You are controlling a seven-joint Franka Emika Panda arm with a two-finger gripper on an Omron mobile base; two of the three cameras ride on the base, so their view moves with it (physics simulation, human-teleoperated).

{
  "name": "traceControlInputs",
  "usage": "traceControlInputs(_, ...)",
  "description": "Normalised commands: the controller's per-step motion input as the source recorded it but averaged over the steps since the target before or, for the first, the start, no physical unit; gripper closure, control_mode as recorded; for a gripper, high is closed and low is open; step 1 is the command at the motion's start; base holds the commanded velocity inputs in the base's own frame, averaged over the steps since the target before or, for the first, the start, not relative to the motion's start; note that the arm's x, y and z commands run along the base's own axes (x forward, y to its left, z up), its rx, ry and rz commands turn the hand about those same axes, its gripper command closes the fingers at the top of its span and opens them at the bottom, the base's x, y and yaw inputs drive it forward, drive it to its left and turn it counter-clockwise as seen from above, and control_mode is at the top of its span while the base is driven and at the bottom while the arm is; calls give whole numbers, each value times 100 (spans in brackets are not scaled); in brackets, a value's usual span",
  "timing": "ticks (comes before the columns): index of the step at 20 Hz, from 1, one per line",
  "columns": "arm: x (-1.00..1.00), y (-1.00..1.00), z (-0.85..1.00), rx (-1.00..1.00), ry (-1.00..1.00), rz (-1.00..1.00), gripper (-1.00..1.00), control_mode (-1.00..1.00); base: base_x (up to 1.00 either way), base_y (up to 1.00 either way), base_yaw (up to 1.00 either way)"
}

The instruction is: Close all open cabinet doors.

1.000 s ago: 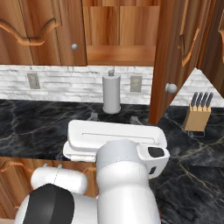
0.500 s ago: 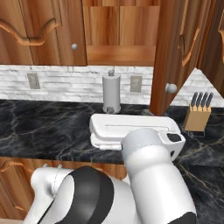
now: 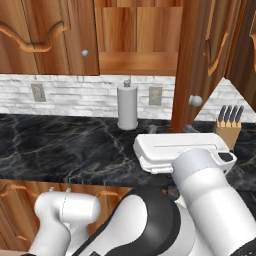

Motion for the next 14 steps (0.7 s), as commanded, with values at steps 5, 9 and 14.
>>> traceControlInputs(5, 10, 2, -18, 0, -7, -19, -100, -100, 0, 0, 0)
traceControlInputs(9, 9, 0, 0, 0, 0, 0, -100, -100, 0, 0, 0)
traceControlInputs(14, 22, -17, 0, 0, 0, 0, -100, -100, 0, 0, 0)
